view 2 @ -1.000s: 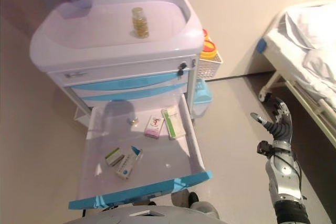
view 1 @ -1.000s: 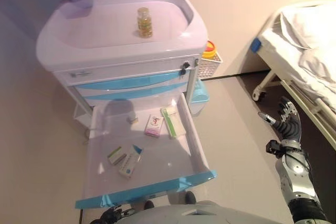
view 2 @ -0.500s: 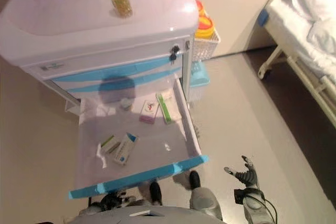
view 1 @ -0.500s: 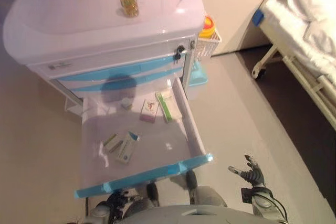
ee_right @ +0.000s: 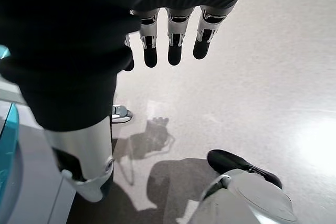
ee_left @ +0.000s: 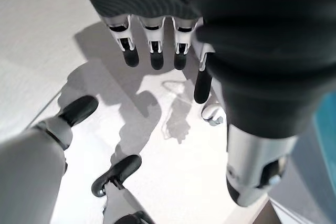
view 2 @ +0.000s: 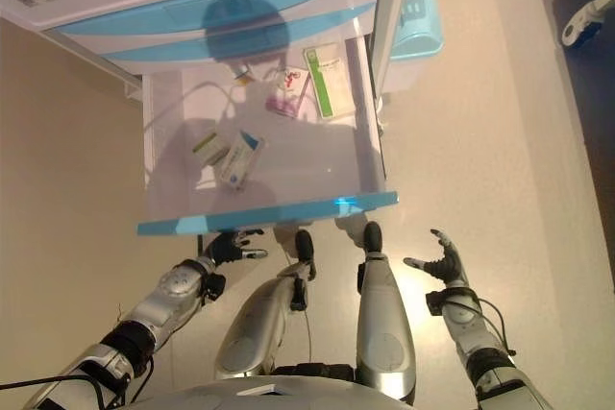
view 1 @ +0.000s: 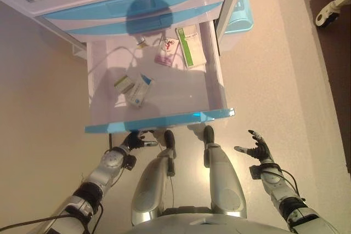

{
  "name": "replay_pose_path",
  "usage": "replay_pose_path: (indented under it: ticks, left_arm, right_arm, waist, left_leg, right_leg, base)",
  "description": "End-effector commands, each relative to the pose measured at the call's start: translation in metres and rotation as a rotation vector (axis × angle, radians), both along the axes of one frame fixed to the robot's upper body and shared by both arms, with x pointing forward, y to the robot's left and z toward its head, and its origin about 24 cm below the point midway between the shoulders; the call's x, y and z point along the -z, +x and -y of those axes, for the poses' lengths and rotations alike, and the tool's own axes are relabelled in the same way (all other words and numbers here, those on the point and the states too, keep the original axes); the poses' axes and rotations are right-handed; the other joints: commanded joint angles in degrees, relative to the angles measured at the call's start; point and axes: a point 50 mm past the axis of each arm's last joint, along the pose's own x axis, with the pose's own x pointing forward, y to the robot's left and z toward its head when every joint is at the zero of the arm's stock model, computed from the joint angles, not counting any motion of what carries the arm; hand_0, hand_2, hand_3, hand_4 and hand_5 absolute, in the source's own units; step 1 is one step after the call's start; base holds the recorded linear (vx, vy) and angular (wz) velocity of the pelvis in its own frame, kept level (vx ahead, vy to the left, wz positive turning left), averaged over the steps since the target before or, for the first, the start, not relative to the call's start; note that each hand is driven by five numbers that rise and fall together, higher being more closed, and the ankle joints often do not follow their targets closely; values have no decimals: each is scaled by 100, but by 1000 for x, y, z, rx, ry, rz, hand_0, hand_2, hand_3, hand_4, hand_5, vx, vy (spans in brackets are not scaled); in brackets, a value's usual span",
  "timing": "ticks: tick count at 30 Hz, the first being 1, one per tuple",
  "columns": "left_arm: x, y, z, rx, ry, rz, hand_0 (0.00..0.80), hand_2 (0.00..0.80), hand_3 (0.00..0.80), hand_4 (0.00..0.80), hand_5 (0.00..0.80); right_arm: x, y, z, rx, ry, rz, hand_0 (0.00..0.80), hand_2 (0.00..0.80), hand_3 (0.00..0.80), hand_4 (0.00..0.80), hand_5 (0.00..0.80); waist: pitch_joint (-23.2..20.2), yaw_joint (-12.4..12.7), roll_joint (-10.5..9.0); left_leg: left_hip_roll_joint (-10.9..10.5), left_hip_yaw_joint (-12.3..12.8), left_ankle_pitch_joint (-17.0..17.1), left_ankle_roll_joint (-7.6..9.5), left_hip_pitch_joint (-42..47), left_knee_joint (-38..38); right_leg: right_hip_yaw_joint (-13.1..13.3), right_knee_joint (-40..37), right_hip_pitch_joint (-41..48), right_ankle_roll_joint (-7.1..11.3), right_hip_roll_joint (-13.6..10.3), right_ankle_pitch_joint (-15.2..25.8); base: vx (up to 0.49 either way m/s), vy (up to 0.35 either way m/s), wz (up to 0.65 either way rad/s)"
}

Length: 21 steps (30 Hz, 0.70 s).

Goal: Open the drawer and pick up the medicine

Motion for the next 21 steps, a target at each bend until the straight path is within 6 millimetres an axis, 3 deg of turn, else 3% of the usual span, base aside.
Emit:
replay_pose_path:
  ticks: [1, 4, 7, 11, 13, 14, 16, 21]
  left_arm:
    - [-39, 14, 3, 50, -60, 125, 0, 0, 0, 0, 0]
    - [-66, 29, -5, 79, 8, 183, 0, 0, 0, 0, 0]
    - [-103, 51, -28, 64, 134, 246, 0, 0, 0, 0, 0]
    - [-177, 83, -69, -11, 400, 288, 0, 0, 0, 0, 0]
    - [-207, 94, -81, -56, 432, 296, 0, 0, 0, 0, 0]
    - [-223, 98, -87, -103, 439, 311, 0, 0, 0, 0, 0]
    - [-255, 107, -103, -239, 455, 369, 0, 0, 0, 0, 0]
    - [-294, 110, -126, -443, 479, 445, 0, 0, 0, 0, 0]
  right_arm:
    - [-1, -15, 8, -15, -13, -9, 0, 0, 0, 0, 0]
    - [-1, -18, 9, -34, -16, -24, 0, 0, 0, 0, 0]
    - [-3, -21, 9, -74, -22, -40, 0, 0, 0, 0, 0]
    - [-7, -25, 13, -138, -63, -45, 0, 0, 0, 0, 0]
    - [-9, -25, 16, -148, -72, -42, 0, 0, 0, 0, 0]
    - [-10, -26, 18, -148, -74, -44, 0, 0, 0, 0, 0]
    - [-10, -27, 23, -151, -85, -46, 0, 0, 0, 0, 0]
    - [-9, -22, 21, -162, -86, -41, 0, 0, 0, 0, 0]
  waist:
    - [-334, -121, -45]
    - [-353, -202, -69]
    - [-376, -351, -127]
    - [-367, -629, -174]
    - [-339, -746, -193]
    - [-299, -816, -187]
    - [-267, -969, -185]
    - [-234, -1137, -227]
  left_leg:
    - [-180, -205, -533, 264, -641, 1085]
    - [-199, -197, -712, 331, -874, 1462]
    - [-200, -142, -858, 404, -1086, 1752]
    - [-196, -72, -993, 483, -1389, 2082]
    - [-163, -24, -1050, 514, -1528, 2226]
    - [-145, -31, -1241, 506, -1536, 2360]
    - [-103, 31, -1222, 529, -1656, 2348]
    - [-80, 71, -1185, 510, -1751, 2243]
  right_leg:
    - [-221, 869, -214, -300, 148, -269]
    - [-135, 1185, -459, -331, 179, -350]
    - [5, 1345, -709, -335, 243, -343]
    - [266, 1472, -1076, -306, 352, -247]
    - [380, 1538, -1240, -299, 411, -215]
    - [451, 1679, -1284, -271, 465, -365]
    - [556, 1699, -1469, -259, 563, -307]
    - [676, 1535, -1627, -235, 699, -194]
  base:
    - [99, 60, -1]
    - [100, 50, -6]
    - [80, 41, -10]
    - [34, 56, -16]
    - [33, 35, -15]
    - [45, 52, -7]
    - [2, 47, -3]
    - [-44, 7, -8]
